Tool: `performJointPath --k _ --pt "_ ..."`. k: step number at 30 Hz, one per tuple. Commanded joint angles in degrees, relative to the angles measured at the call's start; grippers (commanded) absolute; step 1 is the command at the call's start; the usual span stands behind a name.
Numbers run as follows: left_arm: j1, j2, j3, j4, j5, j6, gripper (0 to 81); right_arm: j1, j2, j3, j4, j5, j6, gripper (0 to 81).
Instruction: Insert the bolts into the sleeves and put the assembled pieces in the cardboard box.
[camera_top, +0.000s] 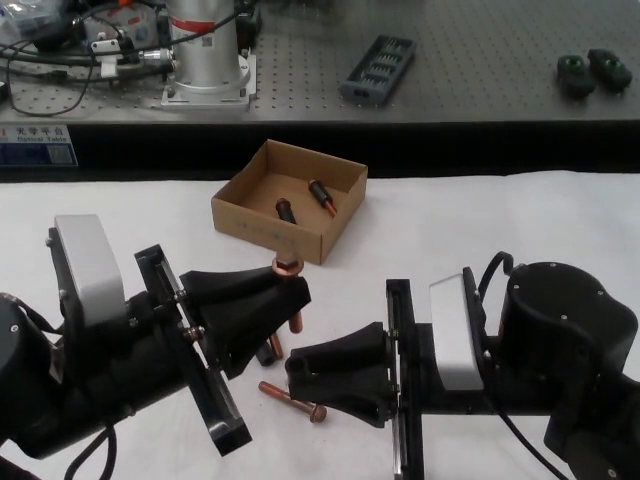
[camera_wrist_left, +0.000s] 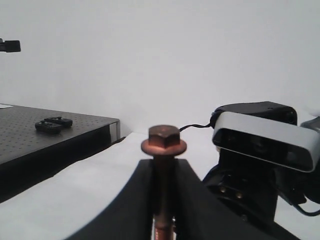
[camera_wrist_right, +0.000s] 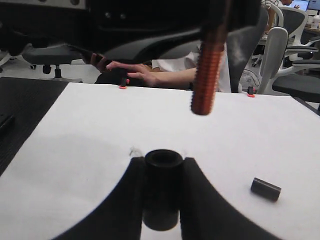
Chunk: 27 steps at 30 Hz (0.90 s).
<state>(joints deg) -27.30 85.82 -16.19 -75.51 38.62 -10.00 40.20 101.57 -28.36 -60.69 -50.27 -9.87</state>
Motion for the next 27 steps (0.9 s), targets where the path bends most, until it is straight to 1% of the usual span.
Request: performJointPath --k 1,13,20,27 --pt "0.2 0.0 0.3 -1.2 0.6 -0.7 0.6 -0.9 0.1 -0.6 -0.5 0.9 -0.5 6.4" --pt "0.1 0.5 0.6 -0.4 0.6 -0.7 0.6 -1.3 0.1 -0.6 -1.3 0.9 0.2 6.4" --pt "0.1 3.5 0.6 -0.8 0.6 -0.7 0.6 -1.3 0.1 -0.6 -7.3 0.4 6.7 6.4" --pt "0.1 4.3 0.6 -1.3 0.6 -1.6 0.6 -1.3 0.1 -0.6 -7.5 0.4 7.7 6.4"
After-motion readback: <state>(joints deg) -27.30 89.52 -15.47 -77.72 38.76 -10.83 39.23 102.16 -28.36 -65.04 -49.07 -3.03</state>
